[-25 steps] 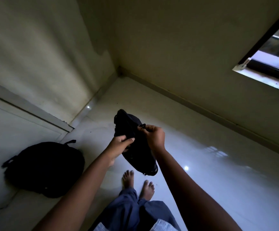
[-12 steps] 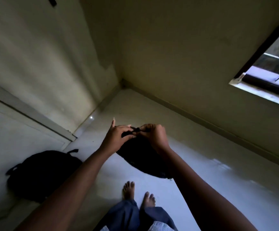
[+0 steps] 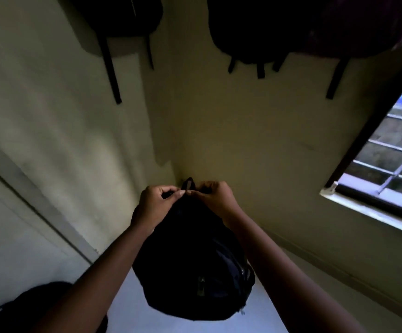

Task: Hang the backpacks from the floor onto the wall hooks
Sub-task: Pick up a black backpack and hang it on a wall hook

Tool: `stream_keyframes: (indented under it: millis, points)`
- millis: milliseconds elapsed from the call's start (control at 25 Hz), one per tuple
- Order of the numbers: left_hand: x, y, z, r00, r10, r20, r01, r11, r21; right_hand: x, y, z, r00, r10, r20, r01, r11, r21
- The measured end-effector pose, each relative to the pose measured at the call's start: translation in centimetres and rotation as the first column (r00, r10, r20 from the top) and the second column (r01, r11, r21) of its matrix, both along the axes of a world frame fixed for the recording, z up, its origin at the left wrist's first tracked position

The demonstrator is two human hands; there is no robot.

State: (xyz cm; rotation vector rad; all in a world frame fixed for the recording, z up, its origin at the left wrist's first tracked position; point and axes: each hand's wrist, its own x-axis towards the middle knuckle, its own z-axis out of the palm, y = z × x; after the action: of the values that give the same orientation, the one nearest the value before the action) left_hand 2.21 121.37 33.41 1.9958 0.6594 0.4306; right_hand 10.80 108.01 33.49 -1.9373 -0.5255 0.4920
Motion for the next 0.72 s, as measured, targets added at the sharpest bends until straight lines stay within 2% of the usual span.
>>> stream_keyframes:
  millis: [200, 440, 720]
  points:
    - [3.1, 3.9, 7.8, 0.978, 0.088, 0.191, -0.102, 0.993, 0.065, 3.3, 4.6, 7.9, 0.988, -0.041, 0.147, 0.016, 0.987, 0.161]
    - [10.6, 10.5, 18.6, 0.906, 0.079, 0.416, -0.175, 0.965, 0.197, 10.8, 12.1, 19.1, 0.939, -0.055, 0.338, -0.026, 0.973, 0.228]
    - [22.0, 18.8, 31.0, 0.802, -0.015, 0.597, -0.171, 0.952, 0.254, 20.7, 20.1, 32.3, 0.761, -0.269, 0.590, 0.123, 0.953, 0.277]
